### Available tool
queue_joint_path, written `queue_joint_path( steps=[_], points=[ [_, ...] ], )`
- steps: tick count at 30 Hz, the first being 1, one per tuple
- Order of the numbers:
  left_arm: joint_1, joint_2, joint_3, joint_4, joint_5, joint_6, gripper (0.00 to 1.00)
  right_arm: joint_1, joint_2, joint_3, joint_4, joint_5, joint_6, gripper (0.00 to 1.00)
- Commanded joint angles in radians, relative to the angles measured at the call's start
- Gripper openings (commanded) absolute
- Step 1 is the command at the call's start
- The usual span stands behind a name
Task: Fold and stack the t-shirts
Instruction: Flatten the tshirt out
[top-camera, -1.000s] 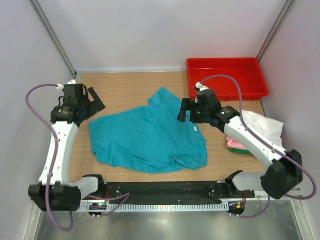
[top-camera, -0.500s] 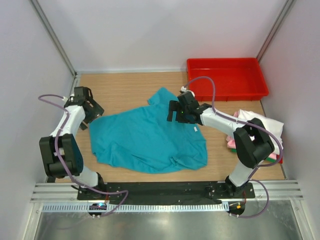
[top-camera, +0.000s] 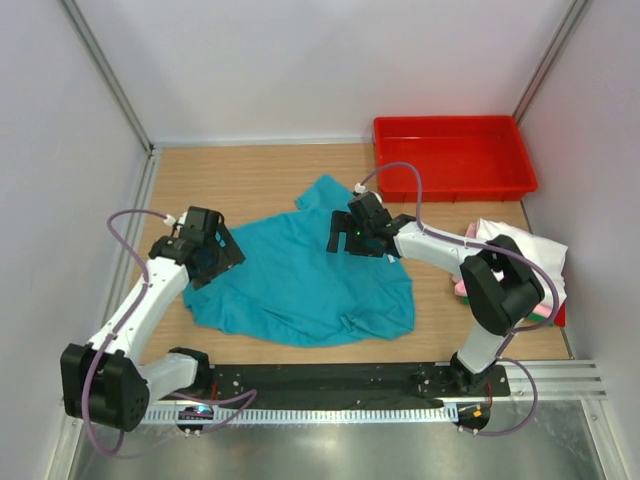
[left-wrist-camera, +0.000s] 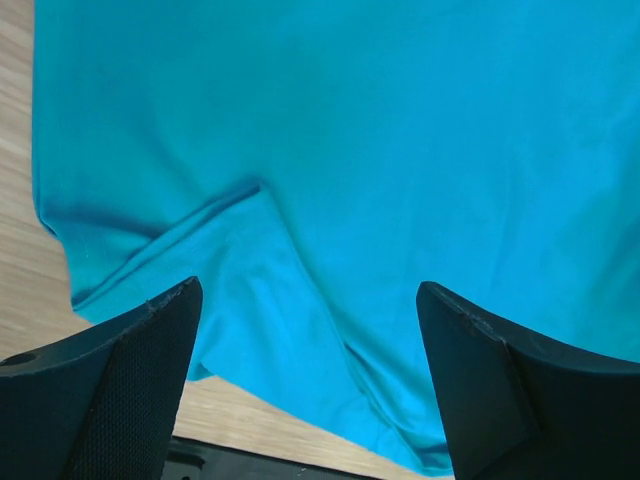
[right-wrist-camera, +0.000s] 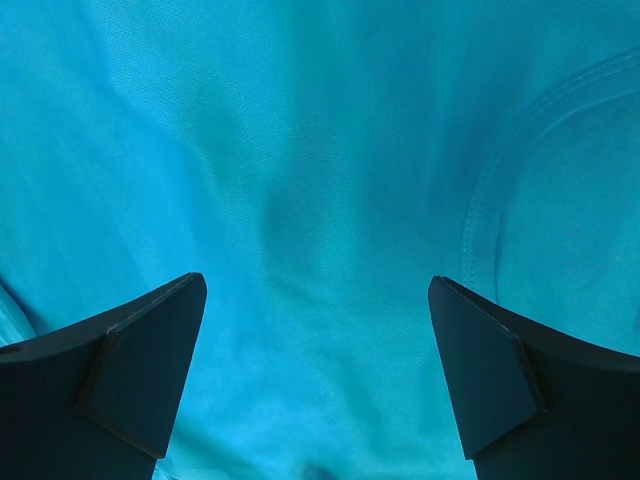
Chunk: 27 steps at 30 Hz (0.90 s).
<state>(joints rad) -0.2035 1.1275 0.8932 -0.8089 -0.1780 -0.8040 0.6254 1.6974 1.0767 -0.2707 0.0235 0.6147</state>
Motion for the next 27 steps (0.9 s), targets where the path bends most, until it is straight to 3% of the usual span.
queue_joint_path(
  steps=[1,17,23,27],
  points=[
    [-0.031,0.04,-0.051,-0.058,-0.071,-0.05,0.88,0.01,0.03,0.029,0.041,-0.01,0.025,1.0],
    [-0.031,0.287,-0.065,0.094,-0.074,0.0,0.64,0.046,0.007,0.052,-0.01,0.02,0.028,1.0],
    [-0.031,0.302,-0.069,0.119,-0.084,0.0,0.58,0.068,0.01,0.068,-0.021,0.018,0.017,1.0],
    [-0.031,0.311,-0.085,0.14,-0.106,-0.011,0.48,0.074,-0.03,0.023,-0.009,0.038,0.031,1.0]
  ],
)
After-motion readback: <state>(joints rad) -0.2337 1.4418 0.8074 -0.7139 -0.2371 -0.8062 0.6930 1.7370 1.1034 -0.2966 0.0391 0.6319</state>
